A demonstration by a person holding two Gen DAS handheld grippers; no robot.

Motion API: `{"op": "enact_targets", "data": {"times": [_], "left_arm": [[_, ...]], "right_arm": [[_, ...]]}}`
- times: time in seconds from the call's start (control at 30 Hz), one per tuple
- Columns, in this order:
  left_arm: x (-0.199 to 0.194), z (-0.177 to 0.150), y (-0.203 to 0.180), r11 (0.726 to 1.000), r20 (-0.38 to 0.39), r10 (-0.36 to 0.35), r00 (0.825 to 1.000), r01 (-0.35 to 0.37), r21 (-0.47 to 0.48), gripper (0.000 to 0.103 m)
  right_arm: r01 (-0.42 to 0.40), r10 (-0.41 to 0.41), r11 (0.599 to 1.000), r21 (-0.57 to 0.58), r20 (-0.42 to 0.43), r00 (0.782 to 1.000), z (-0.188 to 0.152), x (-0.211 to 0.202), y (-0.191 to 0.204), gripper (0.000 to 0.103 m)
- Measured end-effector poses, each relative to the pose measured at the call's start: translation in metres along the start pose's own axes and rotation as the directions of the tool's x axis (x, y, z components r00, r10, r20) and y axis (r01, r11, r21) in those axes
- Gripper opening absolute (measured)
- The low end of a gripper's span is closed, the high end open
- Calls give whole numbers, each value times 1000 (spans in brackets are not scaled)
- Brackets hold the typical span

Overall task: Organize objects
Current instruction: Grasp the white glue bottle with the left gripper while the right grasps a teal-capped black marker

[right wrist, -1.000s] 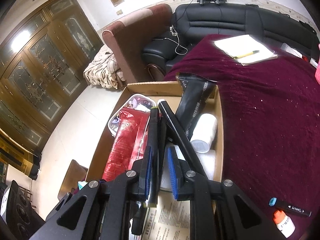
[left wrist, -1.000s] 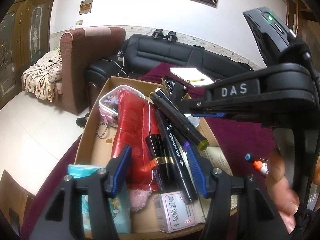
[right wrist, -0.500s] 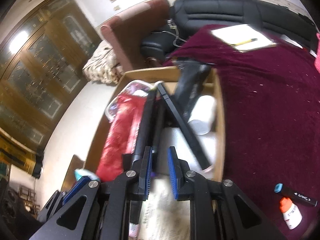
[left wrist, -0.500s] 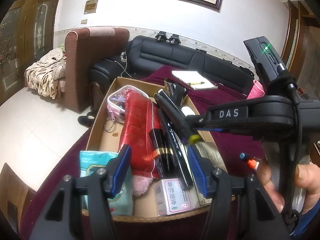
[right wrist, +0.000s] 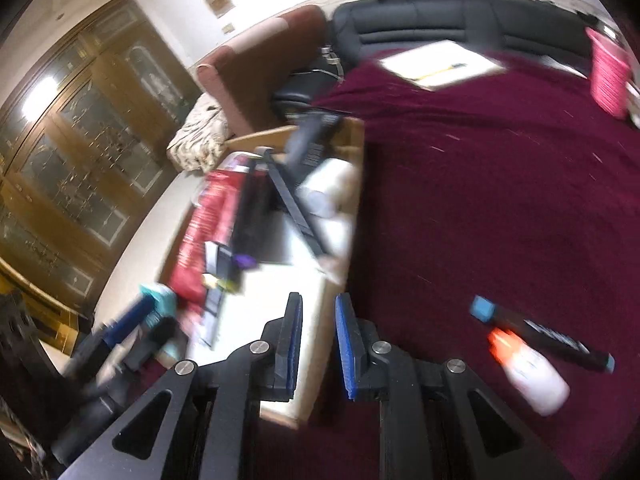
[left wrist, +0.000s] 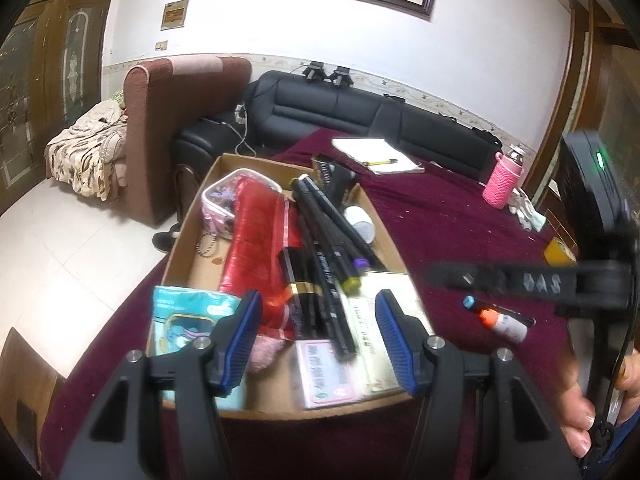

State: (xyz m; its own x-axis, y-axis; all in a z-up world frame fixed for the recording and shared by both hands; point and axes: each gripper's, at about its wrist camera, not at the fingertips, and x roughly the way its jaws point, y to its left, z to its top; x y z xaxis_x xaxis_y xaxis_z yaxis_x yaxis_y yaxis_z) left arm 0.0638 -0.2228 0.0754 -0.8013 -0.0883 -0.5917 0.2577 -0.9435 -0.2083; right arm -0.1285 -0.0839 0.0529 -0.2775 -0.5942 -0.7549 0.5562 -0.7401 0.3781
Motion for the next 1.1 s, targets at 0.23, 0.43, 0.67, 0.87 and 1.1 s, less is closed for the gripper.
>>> {"op": "enact_targets", "data": {"times": [0.23, 0.43, 0.67, 0.87, 1.1], "left_arm": [[-5, -4, -46, 996, -20, -75, 997, 76, 51, 58], [9, -17, -94, 981, -115, -164, 980, 174, 87, 58], [24, -31, -127, 976, -174, -145, 974, 169, 137, 58], [42, -35, -135, 979, -220, -142, 965, 170, 116, 58], [54, -43, -144, 976, -254, -145, 956, 181, 124, 57]], "right_arm": [[80, -86, 988, 130, 38, 996, -25, -46, -93, 19], [127, -142, 970, 207, 59, 988, -17, -51, -150, 19], [109, -113, 987, 121, 21, 993, -26, -38, -157, 22], [111, -121, 984, -136, -64, 991, -43, -28, -116, 42], [127, -138, 980, -152, -67, 988, -50, -31, -117, 42]]}}
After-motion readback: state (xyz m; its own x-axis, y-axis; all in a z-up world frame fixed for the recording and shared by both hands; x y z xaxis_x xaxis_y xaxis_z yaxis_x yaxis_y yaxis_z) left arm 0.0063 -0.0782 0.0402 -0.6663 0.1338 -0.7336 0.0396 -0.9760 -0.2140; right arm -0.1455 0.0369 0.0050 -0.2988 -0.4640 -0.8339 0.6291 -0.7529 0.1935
